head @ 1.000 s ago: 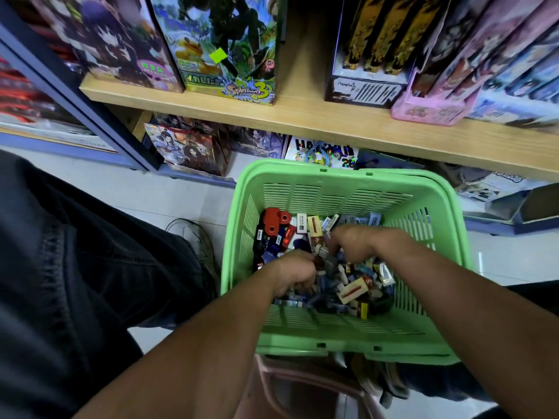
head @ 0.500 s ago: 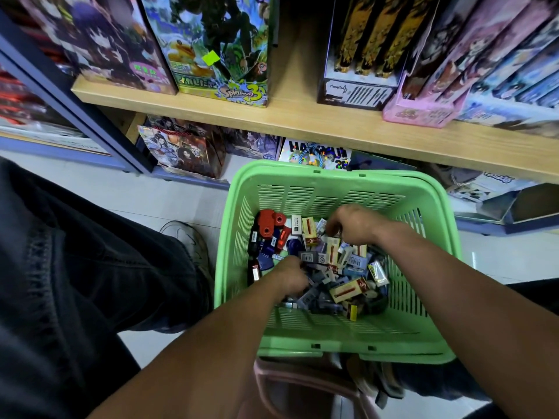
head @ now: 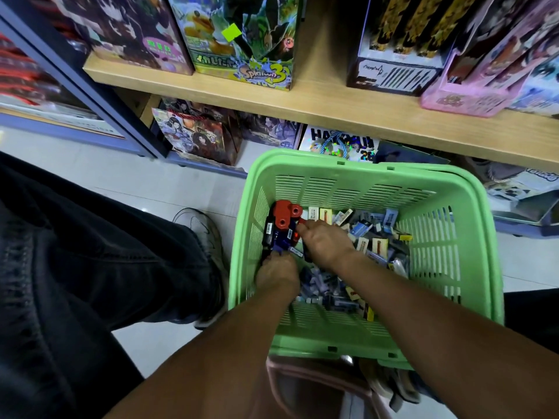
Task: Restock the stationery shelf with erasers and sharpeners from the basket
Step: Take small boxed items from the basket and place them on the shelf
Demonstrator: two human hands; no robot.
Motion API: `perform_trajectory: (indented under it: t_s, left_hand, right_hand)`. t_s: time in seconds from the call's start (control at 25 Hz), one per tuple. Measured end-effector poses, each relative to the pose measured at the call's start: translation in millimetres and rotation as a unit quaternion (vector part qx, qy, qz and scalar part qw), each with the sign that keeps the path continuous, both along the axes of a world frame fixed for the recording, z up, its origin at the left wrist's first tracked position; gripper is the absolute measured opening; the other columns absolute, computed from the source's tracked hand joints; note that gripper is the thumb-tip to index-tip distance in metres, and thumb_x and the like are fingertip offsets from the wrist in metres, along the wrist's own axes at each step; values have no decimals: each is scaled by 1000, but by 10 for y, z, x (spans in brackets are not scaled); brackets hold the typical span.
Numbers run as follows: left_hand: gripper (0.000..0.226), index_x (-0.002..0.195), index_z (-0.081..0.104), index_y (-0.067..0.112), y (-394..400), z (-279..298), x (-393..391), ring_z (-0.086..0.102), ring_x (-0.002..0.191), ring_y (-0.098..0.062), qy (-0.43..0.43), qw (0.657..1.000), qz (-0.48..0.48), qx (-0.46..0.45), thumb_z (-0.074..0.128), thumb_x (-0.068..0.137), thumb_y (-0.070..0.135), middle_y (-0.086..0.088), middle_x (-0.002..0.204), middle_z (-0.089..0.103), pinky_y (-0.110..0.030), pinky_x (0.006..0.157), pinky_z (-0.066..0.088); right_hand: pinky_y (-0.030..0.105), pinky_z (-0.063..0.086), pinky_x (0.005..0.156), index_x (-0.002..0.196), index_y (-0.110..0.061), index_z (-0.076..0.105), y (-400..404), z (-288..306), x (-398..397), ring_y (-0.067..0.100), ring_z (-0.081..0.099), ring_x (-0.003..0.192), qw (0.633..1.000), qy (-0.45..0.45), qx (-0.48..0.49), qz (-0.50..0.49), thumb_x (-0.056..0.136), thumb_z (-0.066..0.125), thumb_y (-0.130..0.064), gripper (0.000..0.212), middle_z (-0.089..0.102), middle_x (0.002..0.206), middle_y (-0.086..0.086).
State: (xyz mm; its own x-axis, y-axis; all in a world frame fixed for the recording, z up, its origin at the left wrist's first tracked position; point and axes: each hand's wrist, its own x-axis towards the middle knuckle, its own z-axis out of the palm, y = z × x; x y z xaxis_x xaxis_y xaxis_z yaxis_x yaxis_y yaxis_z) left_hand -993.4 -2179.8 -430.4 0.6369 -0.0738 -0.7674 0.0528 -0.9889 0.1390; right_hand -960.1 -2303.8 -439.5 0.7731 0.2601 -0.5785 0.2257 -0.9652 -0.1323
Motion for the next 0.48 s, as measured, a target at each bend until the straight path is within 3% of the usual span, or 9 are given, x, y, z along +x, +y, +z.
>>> perform_trajectory:
  t_s: [0.12, 0.32, 0.48]
  left_hand:
    - [43, 142, 47, 12, 7, -24, -15, 50, 129, -31, 19, 990, -131, 42, 51, 99, 10, -12, 148, 43, -41, 100, 46]
    - [44, 145, 47, 13, -41, -29, -21, 37, 142, -30, 56, 950, -283, 123, 50, 102, 19, -7, 152, 44, -40, 107, 37]
    - [57, 151, 37, 14, 3, -43, 75, 28, 143, -30, 32, 920, -359, 154, 55, 100, 31, -6, 155, 37, -39, 103, 38]
  right_hand:
    - [41, 52, 84, 135, -6, 45, -51, -64, -44, 30, 56, 116, 999, 24, -29, -18, 86, 64, -5, 52, 49, 129, 13]
    - [32, 46, 77, 113, -15, 58, -155, -55, -9, 25, 56, 106, 996, 77, 20, -47, 86, 70, -25, 31, 57, 114, 7]
    - [28, 47, 73, 102, -21, 63, -221, 149, 117, 17, 58, 93, 956, 141, 147, -211, 82, 79, -27, 27, 59, 100, -4]
